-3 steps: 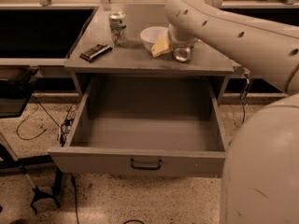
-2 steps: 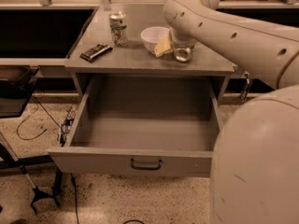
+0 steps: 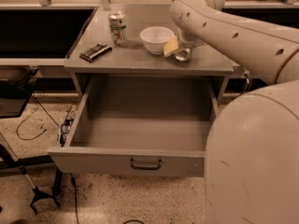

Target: Place green can into top drawer

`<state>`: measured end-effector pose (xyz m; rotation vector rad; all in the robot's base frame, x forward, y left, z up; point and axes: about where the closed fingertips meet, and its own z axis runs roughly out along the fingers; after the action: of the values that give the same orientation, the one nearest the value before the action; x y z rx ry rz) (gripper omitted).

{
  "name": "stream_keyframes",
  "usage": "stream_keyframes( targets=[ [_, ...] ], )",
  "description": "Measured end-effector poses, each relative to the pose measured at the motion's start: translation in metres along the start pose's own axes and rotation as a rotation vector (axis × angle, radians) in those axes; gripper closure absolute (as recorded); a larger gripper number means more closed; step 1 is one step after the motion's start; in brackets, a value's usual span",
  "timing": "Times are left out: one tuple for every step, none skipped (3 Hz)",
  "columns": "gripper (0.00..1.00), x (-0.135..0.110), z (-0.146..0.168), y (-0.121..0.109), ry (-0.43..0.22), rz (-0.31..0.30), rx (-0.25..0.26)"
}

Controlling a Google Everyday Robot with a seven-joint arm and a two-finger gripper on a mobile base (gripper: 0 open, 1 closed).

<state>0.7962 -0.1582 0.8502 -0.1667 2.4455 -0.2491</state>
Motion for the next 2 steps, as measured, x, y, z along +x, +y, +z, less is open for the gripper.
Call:
stream_keyframes(
  targets=[
    [0.18, 0.0016, 0.0, -0.0134, 0.003, 0.014, 0.01],
    [0.42, -0.0008, -0.0073, -0.0184, -0.017, 0.014, -0.001]
  ],
)
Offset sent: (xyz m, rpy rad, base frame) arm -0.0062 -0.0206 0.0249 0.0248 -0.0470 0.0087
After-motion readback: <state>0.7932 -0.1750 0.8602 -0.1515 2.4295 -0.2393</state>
